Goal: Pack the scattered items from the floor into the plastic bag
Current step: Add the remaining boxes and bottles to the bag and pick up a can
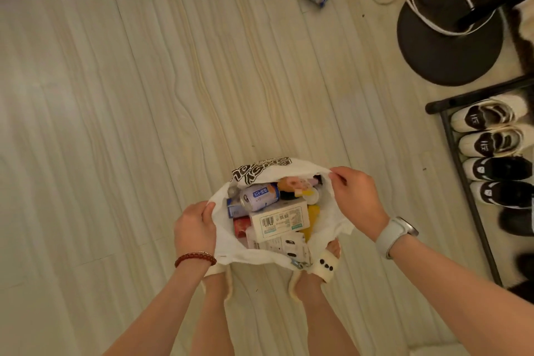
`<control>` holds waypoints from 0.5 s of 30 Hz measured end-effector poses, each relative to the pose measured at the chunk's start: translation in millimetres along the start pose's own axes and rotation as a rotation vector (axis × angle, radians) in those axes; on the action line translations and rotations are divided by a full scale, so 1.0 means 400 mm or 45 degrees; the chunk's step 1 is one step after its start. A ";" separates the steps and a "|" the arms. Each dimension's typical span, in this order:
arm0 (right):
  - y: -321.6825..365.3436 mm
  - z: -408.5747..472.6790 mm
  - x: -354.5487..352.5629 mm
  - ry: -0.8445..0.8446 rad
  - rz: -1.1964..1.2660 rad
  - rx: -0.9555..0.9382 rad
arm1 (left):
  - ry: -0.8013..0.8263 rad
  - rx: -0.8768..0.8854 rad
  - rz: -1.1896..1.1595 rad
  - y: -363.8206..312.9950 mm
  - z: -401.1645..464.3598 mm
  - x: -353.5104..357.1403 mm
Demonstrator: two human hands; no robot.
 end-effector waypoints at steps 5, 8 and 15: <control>0.101 0.001 -0.010 -0.088 0.059 -0.046 | -0.096 0.084 0.024 -0.059 0.048 -0.114; 0.148 0.041 -0.001 -0.112 0.072 -0.050 | -0.137 0.094 0.010 -0.087 0.099 -0.165; 0.214 0.210 0.122 -0.018 -0.055 -0.063 | -0.091 -0.150 -0.059 -0.102 0.291 -0.179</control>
Point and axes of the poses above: each hand's wrist, its own z-axis towards the middle knuckle, its own x-axis out of the palm, y = z × x, the point moved 2 cm from there along z, towards the middle knuckle, and after that the axes turned 14 degrees about -x, right-handed, at the moved point
